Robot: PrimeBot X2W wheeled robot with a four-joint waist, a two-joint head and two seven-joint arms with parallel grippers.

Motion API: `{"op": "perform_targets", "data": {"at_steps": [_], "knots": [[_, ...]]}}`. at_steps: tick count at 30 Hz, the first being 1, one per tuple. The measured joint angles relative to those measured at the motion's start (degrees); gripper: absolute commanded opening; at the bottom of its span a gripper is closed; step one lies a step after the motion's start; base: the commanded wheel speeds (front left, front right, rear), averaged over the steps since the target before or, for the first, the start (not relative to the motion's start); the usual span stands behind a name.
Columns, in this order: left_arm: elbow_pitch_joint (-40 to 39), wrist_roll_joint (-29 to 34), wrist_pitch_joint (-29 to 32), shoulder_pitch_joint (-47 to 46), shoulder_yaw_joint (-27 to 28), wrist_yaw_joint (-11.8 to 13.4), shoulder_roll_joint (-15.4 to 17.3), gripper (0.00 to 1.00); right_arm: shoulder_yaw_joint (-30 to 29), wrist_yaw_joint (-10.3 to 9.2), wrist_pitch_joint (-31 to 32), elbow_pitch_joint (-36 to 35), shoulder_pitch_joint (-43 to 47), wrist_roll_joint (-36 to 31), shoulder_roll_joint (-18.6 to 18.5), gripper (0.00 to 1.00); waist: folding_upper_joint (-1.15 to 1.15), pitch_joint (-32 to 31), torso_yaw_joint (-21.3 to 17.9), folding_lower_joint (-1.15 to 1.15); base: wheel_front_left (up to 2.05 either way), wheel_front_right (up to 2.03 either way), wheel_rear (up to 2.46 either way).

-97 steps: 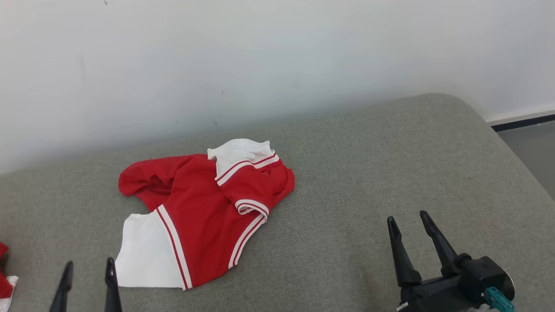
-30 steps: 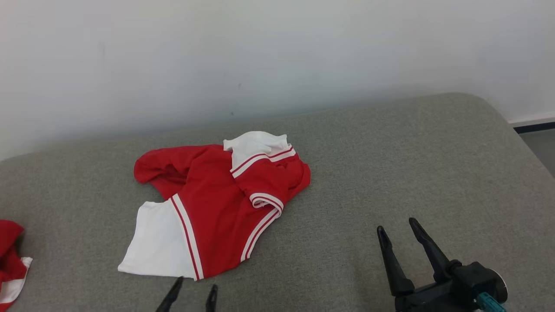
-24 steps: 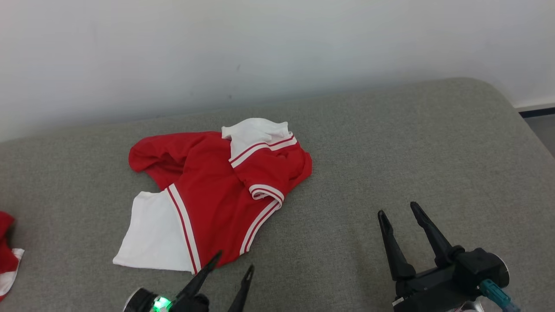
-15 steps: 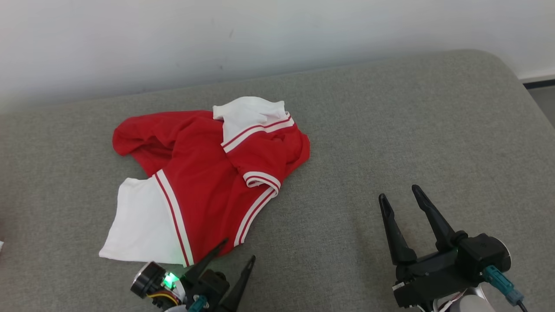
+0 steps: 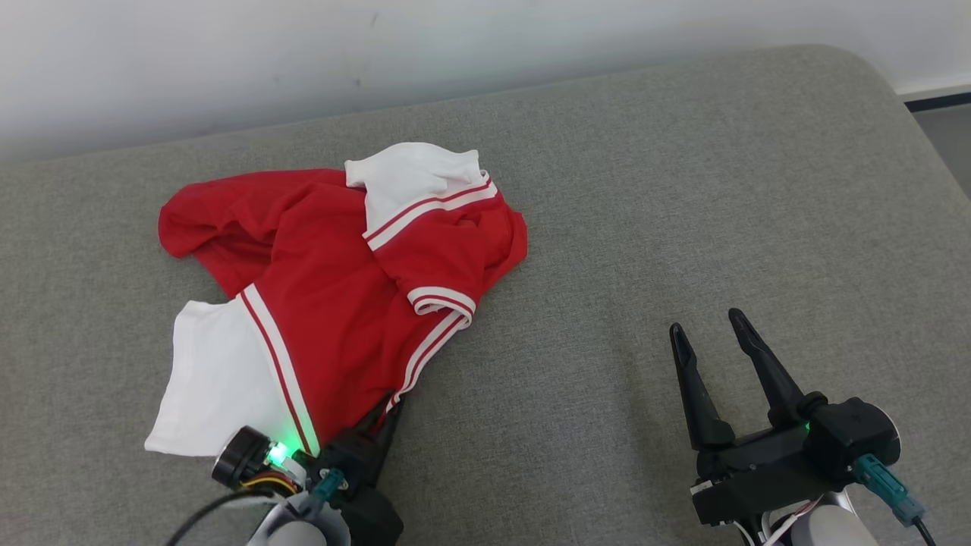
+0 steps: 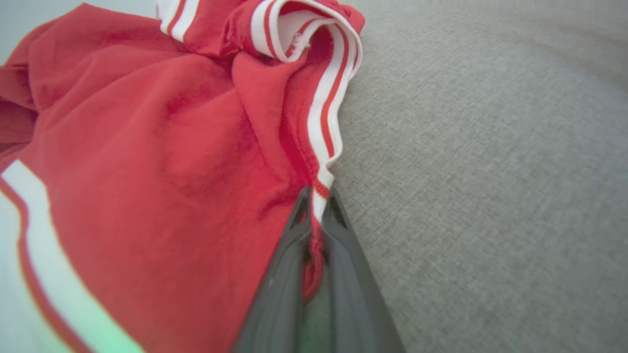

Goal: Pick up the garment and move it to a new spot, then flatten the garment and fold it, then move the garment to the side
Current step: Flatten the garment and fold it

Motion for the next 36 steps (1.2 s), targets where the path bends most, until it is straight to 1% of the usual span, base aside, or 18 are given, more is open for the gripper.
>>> {"op": "perform_targets", "data": {"at_steps": [2,3,4,5,8,9,11,12,13,14,16,21,24,27,29,32,36], "knots": [[0.3,-2.0,0.0,-0.7,0.2,-0.8,-0.3,0.0,0.0,0.0,0.0,0.0,0.0,0.0,0.0,1.0,0.0,0.1,0.1,0.0,0.0,0.0,0.0],[0.2,-3.2,0.0,-0.9,0.4,-1.7,-0.5,0.0,0.0,0.0,0.0,0.0,-0.1,0.0,0.1,1.0,0.0,0.1,0.1,0.0,0.0,0.0,0.0],[-0.1,-5.7,0.0,-0.9,1.0,-3.1,-0.8,0.0,0.0,0.0,0.0,0.1,-0.1,0.0,0.1,1.0,0.0,0.1,0.1,0.0,0.0,0.0,0.0],[-0.4,-9.6,0.1,-0.9,2.2,-4.7,-1.4,0.0,0.0,0.0,0.0,0.2,-0.2,0.0,0.2,1.0,0.0,-0.1,0.0,0.0,0.0,0.0,0.0],[-1.0,-17.8,0.1,-1.5,3.2,-7.3,-1.9,0.0,-0.4,0.0,0.0,0.4,-0.2,0.1,0.7,1.0,0.0,-0.7,-0.1,0.0,0.0,0.0,0.0],[-1.1,-19.8,0.1,-2.0,2.7,-7.7,-1.8,0.0,-0.3,0.0,0.0,0.5,-0.2,0.1,0.9,1.0,0.0,-1.0,-0.3,0.0,0.0,0.0,0.0],[-2.3,-27.0,0.8,-3.5,0.8,-8.6,-1.9,0.0,-0.1,0.0,0.0,0.7,-0.2,0.1,1.3,1.0,0.0,-1.6,-0.7,0.0,0.0,0.0,0.0],[-3.1,-29.1,1.5,-4.6,-0.6,-8.8,-1.8,0.0,0.0,0.0,0.0,0.8,-0.2,0.2,1.3,1.0,0.0,-1.9,-0.9,0.0,0.0,0.0,0.0],[-5.5,-36.5,3.6,-6.9,-3.2,-9.1,-2.0,0.0,0.2,0.0,0.0,1.0,0.0,0.3,1.6,1.0,0.0,-2.5,-1.5,0.0,0.0,0.0,0.0],[-6.5,-39.0,5.0,-8.1,-4.3,-9.3,-2.0,0.0,0.2,0.0,0.0,1.1,0.0,0.3,1.8,1.0,0.0,-2.8,-1.9,-0.01,0.0,0.0,0.0],[-8.7,-43.8,7.2,-10.8,-6.0,-9.3,-2.0,0.0,0.0,0.0,0.0,1.1,0.2,0.3,2.2,1.0,0.0,-3.3,-2.7,-0.01,0.0,0.0,0.0],[-12.9,-54.6,12.1,-18.6,-7.4,-9.1,-2.0,0.0,-0.6,0.0,0.0,1.4,0.7,0.5,3.4,1.0,0.0,-4.4,-5.4,-0.01,0.0,0.0,0.0],[-14.4,-60.3,15.8,-23.6,-9.0,-7.4,-1.9,0.0,-0.3,0.0,0.0,1.6,1.0,0.5,3.9,1.0,0.0,-5.0,-7.2,0.0,0.0,0.0,0.0],[-15.6,-65.1,18.4,-29.7,-10.3,-4.8,-1.9,0.0,-0.1,0.0,0.0,1.8,1.0,0.5,4.4,1.0,0.0,-5.5,-9.1,-0.01,0.0,0.0,0.0],[-15.8,-68.1,19.0,-34.0,-10.9,-3.0,-2.0,0.0,-0.1,0.0,0.0,1.9,1.1,0.7,4.7,1.0,0.0,-5.7,-10.3,0.0,0.0,0.0,0.0],[-14.7,-71.8,18.7,-40.3,-12.3,-1.3,-2.0,0.0,0.4,0.0,0.0,2.1,1.1,0.8,5.1,1.0,0.0,-5.9,-12.1,-0.01,0.0,0.0,0.0],[-12.2,-76.9,15.0,-47.3,-14.2,-1.9,-2.0,0.0,0.5,0.0,0.0,2.3,1.1,0.9,5.3,1.0,-0.01,-5.9,-14.0,-0.01,0.0,0.0,0.0]]}}
